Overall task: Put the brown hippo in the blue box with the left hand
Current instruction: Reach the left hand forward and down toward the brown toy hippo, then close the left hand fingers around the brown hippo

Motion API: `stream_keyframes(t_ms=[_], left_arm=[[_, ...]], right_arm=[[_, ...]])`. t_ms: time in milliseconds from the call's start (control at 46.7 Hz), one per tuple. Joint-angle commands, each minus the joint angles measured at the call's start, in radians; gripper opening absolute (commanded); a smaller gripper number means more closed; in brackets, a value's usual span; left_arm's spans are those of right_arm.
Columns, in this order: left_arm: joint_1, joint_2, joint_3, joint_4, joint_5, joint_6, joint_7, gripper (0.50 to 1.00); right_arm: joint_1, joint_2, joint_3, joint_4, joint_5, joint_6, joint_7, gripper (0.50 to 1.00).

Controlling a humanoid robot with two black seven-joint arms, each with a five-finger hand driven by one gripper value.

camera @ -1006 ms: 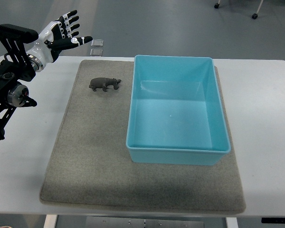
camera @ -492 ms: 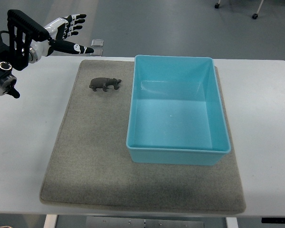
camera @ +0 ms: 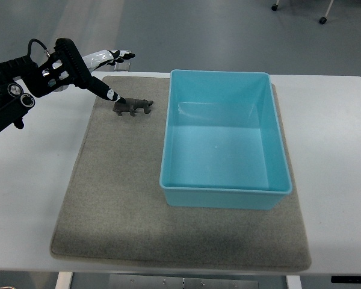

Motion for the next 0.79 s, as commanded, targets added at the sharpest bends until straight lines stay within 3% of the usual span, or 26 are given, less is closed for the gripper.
stream_keyframes(t_ms=[0,770], left_arm=[[-0.004,-0.01,-0.001,0.008,0.044,0.002,-0.001,0.996],[-0.02,-0.099,0.055,0.122,0.257,0.024,0.006,0.956]], right_arm=[[0.0,0.0,0.0,0.0,0.0,0.0,0.0,0.936],[0.0,0.0,0.0,0.0,0.0,0.0,0.0,0.936]])
